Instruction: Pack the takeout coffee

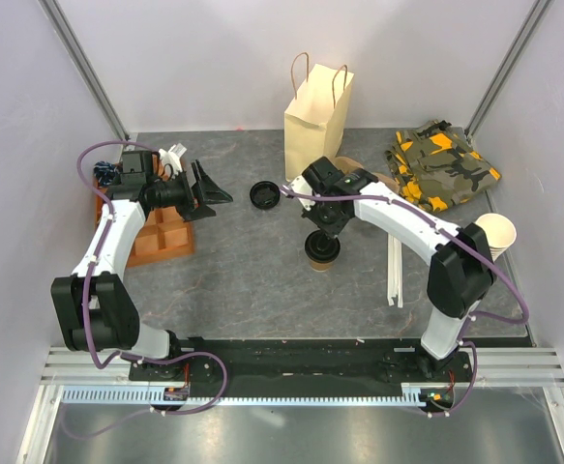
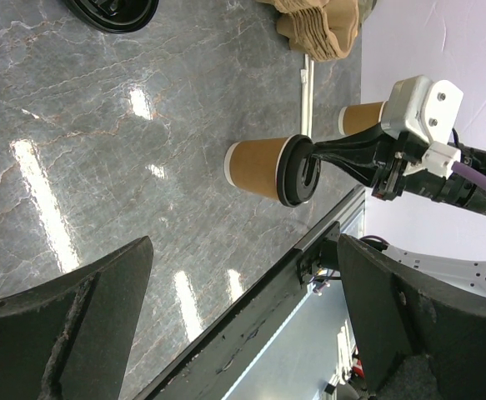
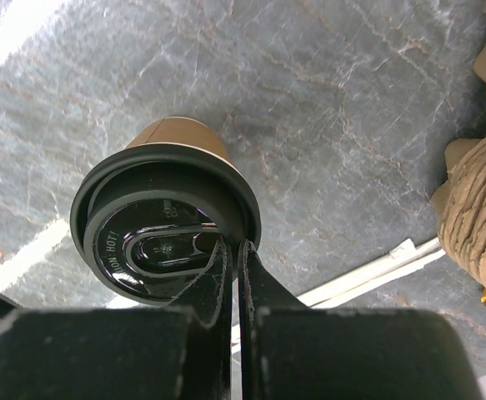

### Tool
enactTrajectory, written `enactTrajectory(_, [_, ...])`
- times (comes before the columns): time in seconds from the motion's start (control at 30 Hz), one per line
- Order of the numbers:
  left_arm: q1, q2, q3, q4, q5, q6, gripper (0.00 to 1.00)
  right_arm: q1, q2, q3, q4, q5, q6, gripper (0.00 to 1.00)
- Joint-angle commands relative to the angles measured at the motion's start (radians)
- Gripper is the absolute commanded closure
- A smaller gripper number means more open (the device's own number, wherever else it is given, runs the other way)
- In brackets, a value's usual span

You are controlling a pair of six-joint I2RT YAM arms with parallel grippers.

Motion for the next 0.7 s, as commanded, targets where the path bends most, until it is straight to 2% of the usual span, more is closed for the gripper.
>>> enactTrajectory(0.0, [0.001, -0.004, -0.002, 0.035, 0.033, 0.003, 0.02, 0.005, 0.033, 0.035, 0.08, 0.031, 0.048, 1.0])
enactTrajectory(0.3, [0.001, -0.064, -0.064, 0.113, 0.037, -0.006, 0.0, 0.005, 0.057, 0.084, 0.086, 0.002, 0.07, 1.0])
enactTrajectory(0.43, [-0.001, -0.088, -0.087, 0.161, 0.053, -0.012, 0.0, 0.004, 0.049, 0.093, 0.062, -0.011, 0.068, 0.89])
enactTrajectory(0.5, [-0.002, -0.088, -0.09, 0.165, 0.056, -0.015, 0.0, 0.004, 0.045, 0.104, 0.054, -0.019, 0.071, 0.8])
enactTrajectory(0.53, [-0.002, -0.088, -0.091, 0.165, 0.057, -0.015, 0.0, 0.004, 0.043, 0.108, 0.047, -0.021, 0.071, 0.71])
enactTrajectory(0.67, [-0.005, -0.094, -0.096, 0.173, 0.056, -0.011, 0.0, 0.004, 0.04, 0.162, 0.021, -0.019, 0.067, 0.65])
